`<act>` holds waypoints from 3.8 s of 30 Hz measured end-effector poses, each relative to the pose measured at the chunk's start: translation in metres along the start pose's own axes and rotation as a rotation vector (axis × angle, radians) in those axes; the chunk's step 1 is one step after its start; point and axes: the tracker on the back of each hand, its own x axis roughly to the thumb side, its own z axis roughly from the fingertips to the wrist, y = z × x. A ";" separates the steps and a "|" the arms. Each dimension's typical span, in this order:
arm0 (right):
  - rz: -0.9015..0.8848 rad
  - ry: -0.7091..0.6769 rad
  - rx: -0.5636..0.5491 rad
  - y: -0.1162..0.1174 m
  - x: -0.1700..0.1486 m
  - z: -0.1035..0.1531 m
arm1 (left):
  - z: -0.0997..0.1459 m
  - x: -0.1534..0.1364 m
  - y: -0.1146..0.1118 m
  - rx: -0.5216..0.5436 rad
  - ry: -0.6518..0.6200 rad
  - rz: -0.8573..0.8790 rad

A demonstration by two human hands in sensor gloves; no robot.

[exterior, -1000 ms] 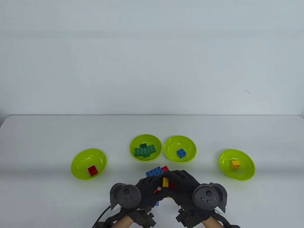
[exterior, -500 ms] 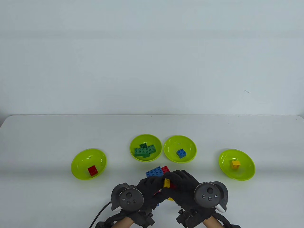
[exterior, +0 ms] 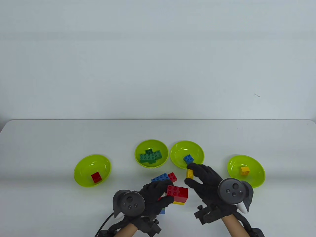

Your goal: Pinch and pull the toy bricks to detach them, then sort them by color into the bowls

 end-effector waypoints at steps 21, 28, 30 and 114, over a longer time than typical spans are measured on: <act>0.466 0.584 0.036 -0.040 -0.174 0.005 | 0.000 -0.009 0.014 0.069 0.056 0.107; 0.230 0.408 0.037 -0.031 -0.137 0.005 | -0.002 -0.011 0.012 0.064 0.071 0.115; 0.058 0.293 0.058 -0.022 -0.110 0.005 | -0.002 -0.011 0.012 0.062 0.073 0.116; -0.291 -0.141 0.121 0.052 0.007 0.057 | -0.009 0.032 0.006 -0.074 -0.079 -0.081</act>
